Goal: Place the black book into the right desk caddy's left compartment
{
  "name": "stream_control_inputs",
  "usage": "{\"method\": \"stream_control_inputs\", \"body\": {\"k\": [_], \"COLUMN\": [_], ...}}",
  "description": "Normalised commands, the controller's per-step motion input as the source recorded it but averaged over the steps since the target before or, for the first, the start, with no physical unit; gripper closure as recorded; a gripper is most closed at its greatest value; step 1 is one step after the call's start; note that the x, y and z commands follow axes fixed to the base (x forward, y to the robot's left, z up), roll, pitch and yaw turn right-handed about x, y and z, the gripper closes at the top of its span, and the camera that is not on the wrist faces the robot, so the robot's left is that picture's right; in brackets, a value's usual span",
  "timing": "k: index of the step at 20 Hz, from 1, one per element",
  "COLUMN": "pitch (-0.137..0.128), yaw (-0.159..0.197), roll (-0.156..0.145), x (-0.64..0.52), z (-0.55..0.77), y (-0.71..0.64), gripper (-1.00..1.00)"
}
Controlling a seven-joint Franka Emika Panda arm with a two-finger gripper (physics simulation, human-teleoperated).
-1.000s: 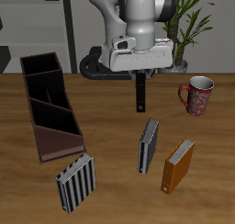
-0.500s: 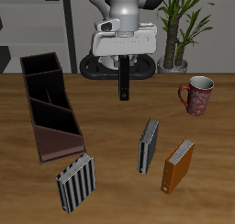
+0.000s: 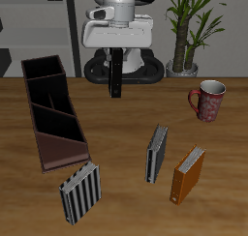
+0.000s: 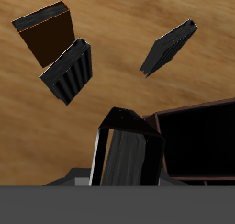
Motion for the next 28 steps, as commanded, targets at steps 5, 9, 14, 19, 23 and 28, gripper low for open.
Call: {"method": "stream_control_inputs", "body": {"k": [5,9,14,19,23,28], "pitch": [-0.041,-0.015,-0.016,-0.026,-0.007,-0.032], "yaw": [0.041,0.017,0.012,0.005,0.007,0.028], "roll": [-0.028,-0.041,-0.025,-0.063,-0.068,-0.079], "x": [0.05,0.03,-0.04,-0.09,-0.09,-0.14], "z": [0.26,0.21,0.09,0.13,0.07,0.12], "y": [-0.13,-0.09,-0.06,-0.24,-0.33,-0.37], "gripper": [1.0,1.0,1.0,1.0,1.0,1.0]}}
